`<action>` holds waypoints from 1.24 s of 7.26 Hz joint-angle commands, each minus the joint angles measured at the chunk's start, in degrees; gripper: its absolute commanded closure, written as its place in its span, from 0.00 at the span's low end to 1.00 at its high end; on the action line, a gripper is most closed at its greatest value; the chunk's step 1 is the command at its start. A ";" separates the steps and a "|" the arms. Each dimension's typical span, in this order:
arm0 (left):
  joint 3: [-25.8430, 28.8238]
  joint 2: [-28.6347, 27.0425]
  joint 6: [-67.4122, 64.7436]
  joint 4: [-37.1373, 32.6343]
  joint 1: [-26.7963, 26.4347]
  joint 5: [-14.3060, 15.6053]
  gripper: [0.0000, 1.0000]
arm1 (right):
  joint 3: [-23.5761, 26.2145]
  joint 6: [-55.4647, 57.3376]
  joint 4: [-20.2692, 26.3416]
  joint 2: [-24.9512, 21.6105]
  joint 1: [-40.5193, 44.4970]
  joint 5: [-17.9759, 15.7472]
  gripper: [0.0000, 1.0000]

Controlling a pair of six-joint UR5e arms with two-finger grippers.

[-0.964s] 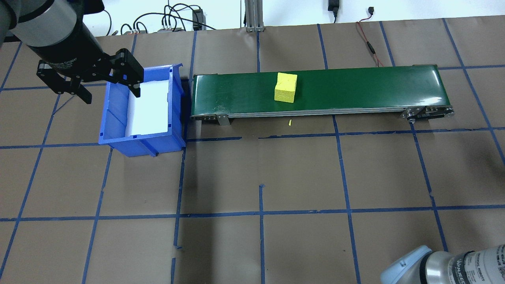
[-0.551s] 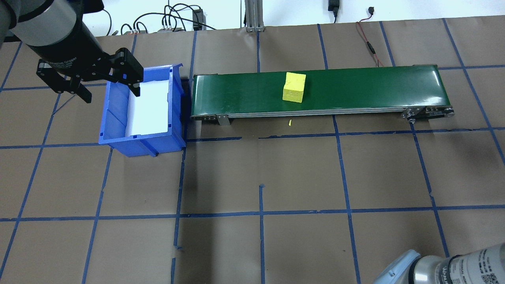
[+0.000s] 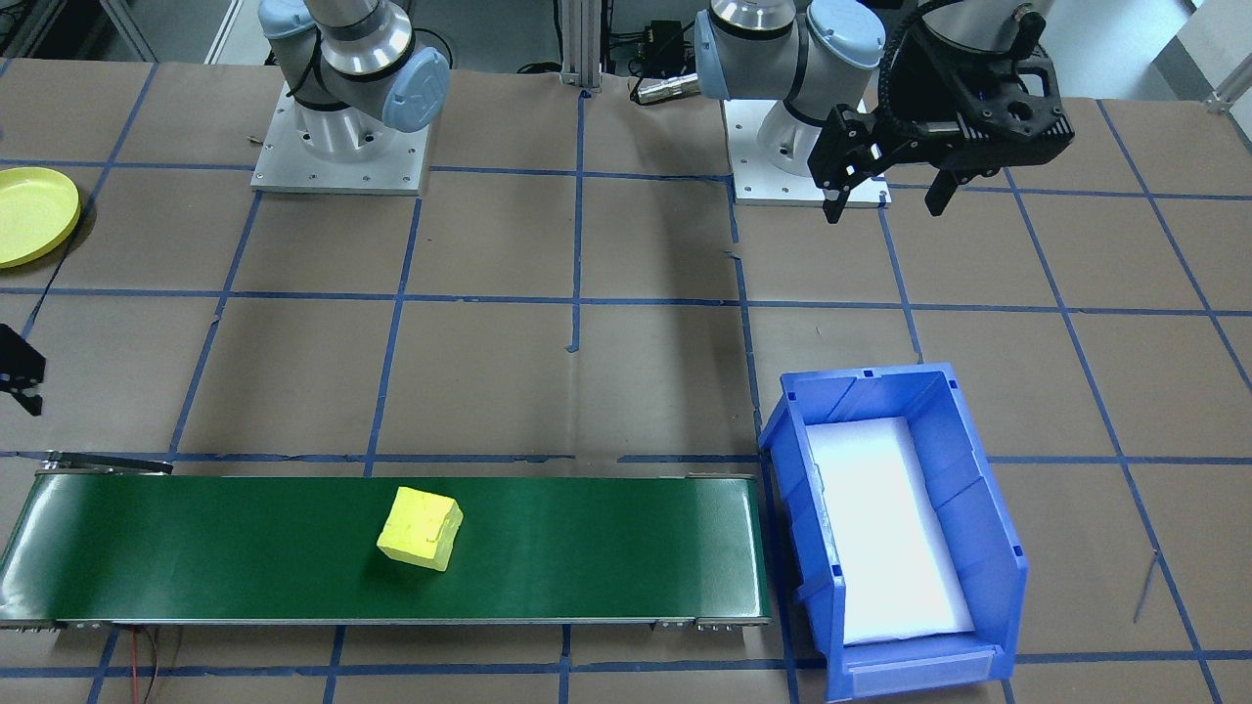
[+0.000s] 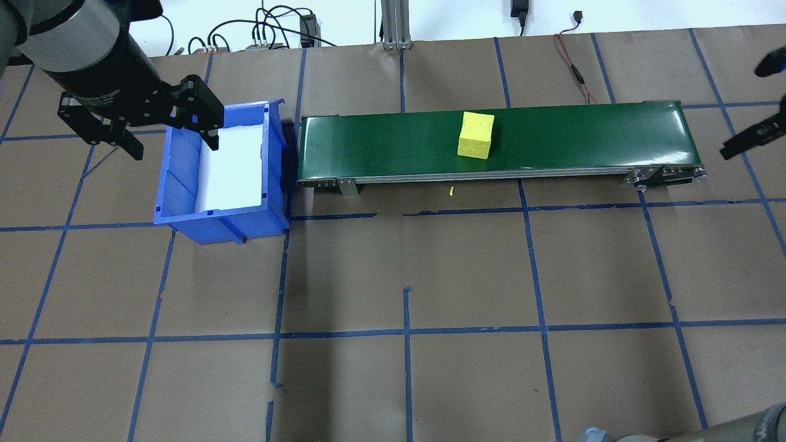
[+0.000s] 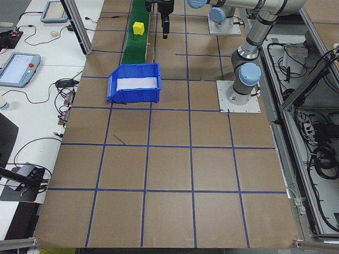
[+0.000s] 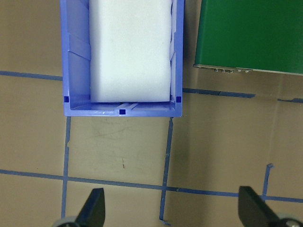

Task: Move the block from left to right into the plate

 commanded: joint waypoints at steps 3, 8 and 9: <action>0.12 0.08 0.00 0.00 -0.02 0.00 0.00 | -4.46 34.07 0.27 2.16 18.56 8.22 0.00; 0.12 0.08 0.00 0.00 -0.02 0.00 0.00 | -8.87 51.97 0.27 11.31 20.25 13.43 0.00; 0.12 0.08 0.00 0.09 -0.02 0.00 0.00 | -8.78 52.67 0.18 12.71 20.25 13.61 0.00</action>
